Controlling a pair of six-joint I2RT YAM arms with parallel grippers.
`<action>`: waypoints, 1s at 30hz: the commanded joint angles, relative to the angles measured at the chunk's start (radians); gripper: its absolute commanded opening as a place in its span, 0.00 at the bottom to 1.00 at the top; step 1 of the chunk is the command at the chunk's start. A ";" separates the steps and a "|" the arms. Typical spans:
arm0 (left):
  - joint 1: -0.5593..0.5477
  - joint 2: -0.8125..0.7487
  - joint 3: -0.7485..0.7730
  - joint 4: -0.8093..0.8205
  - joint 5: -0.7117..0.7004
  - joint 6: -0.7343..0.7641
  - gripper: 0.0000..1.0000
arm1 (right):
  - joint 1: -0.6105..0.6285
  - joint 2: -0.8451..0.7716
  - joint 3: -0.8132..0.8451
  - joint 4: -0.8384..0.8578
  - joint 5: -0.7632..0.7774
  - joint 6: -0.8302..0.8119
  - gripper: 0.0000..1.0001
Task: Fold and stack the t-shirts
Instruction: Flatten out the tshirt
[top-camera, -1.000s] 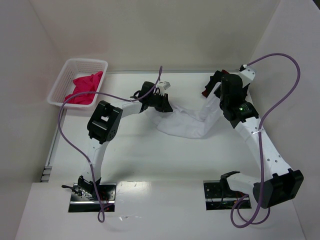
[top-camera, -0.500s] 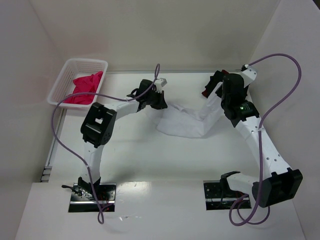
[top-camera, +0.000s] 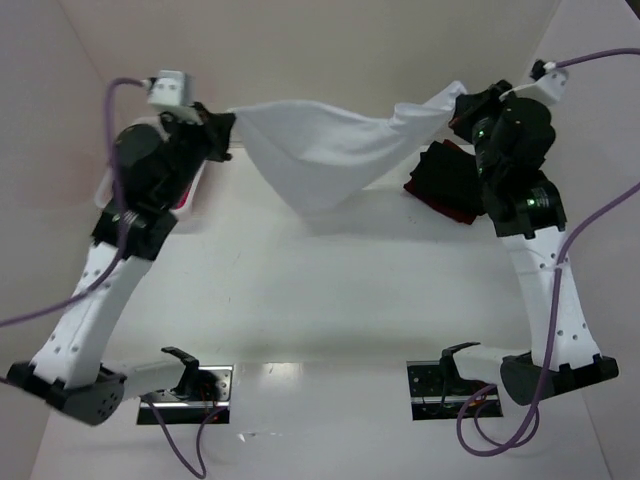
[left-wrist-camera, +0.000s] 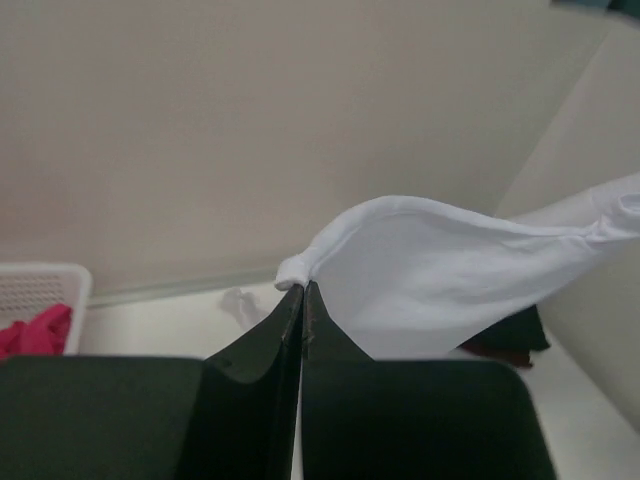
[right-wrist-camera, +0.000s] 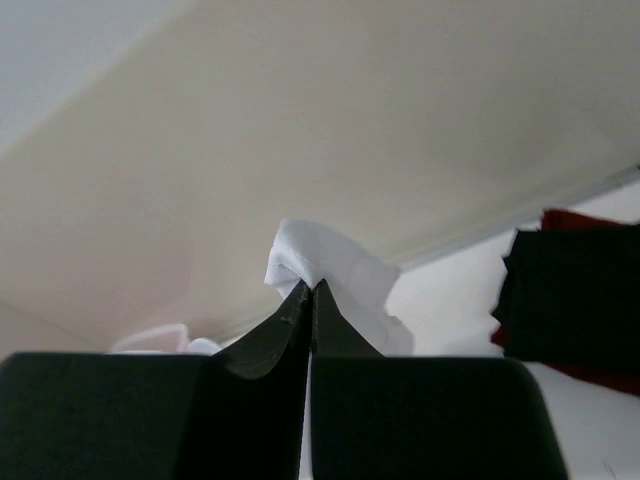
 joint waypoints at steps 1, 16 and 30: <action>-0.005 -0.163 0.010 -0.099 -0.153 0.008 0.00 | -0.008 -0.029 0.160 -0.019 -0.038 -0.025 0.00; -0.005 -0.513 0.013 -0.265 -0.115 -0.054 0.00 | -0.008 -0.370 0.180 -0.098 -0.207 0.001 0.00; 0.004 -0.545 -0.057 -0.278 -0.111 -0.071 0.00 | -0.008 -0.397 0.057 -0.170 -0.197 -0.004 0.00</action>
